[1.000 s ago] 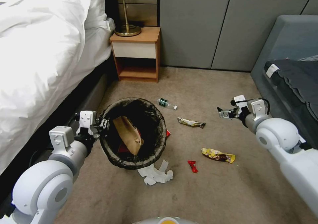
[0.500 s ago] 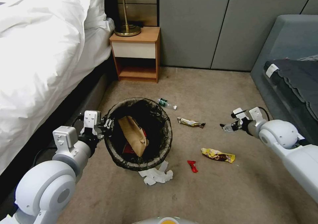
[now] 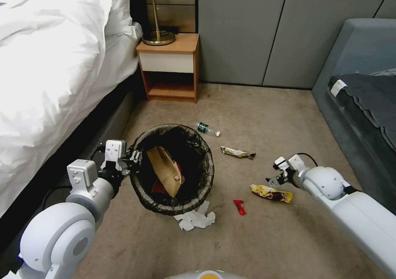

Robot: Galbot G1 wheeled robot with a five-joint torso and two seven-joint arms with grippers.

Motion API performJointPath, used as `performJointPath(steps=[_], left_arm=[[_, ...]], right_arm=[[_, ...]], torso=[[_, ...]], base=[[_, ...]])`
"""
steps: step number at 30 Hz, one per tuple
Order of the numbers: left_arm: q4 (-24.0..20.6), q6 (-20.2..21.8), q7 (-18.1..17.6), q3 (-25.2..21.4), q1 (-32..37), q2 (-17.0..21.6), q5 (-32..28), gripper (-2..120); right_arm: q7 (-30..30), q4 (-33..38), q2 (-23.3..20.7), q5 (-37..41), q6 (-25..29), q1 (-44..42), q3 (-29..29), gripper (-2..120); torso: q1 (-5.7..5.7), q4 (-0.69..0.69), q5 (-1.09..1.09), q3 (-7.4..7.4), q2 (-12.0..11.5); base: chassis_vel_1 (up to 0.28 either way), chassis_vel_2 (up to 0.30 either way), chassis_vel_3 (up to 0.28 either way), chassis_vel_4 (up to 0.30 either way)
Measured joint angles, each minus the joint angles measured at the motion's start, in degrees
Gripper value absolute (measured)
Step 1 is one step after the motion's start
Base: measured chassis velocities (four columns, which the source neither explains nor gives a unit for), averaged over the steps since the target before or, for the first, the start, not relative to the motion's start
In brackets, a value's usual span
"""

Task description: Pick up the trash bin, then pick up the garbage from the floor and place it into the trash bin.

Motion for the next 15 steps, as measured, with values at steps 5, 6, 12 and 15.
performJointPath(steps=[5, 6, 12, 15], left_arm=[[-0.2, 0.0, 0.3, -0.3, 0.3, 0.0, 0.2, 6], [-0.2, 0.0, 0.3, -0.3, 0.4, 0.0, 0.3, 6], [-0.2, 0.0, 0.4, -0.5, 0.4, 0.1, 0.4, 6], [-0.1, 0.0, 0.5, -0.5, 0.3, 0.2, 0.4, 6]], right_arm=[[-0.9, -2.7, 0.8, -2.4, 0.0, 0.0, -0.5, 100], [-1.1, -3.3, 1.0, -2.6, 0.0, 0.1, -0.5, 100], [-1.7, -7.4, 2.8, -4.4, 0.1, 1.4, -0.8, 100], [-2.0, -9.2, 3.5, -5.1, 0.1, 2.1, -1.4, 100]], torso=[[0.0, -0.01, 0.0, 0.0, 0.0], [0.0, 0.0, 0.0, 0.0, 0.0], [0.0, 0.0, 0.01, 0.0, 0.0], [0.0, -0.01, 0.01, 0.0, 0.0]], base=[[0.0, 0.0, 0.0, 0.0], [0.0, 0.0, 0.0, 0.0], [0.0, 0.0, 0.0, 0.0], [0.0, 0.0, 0.0, 0.0]])
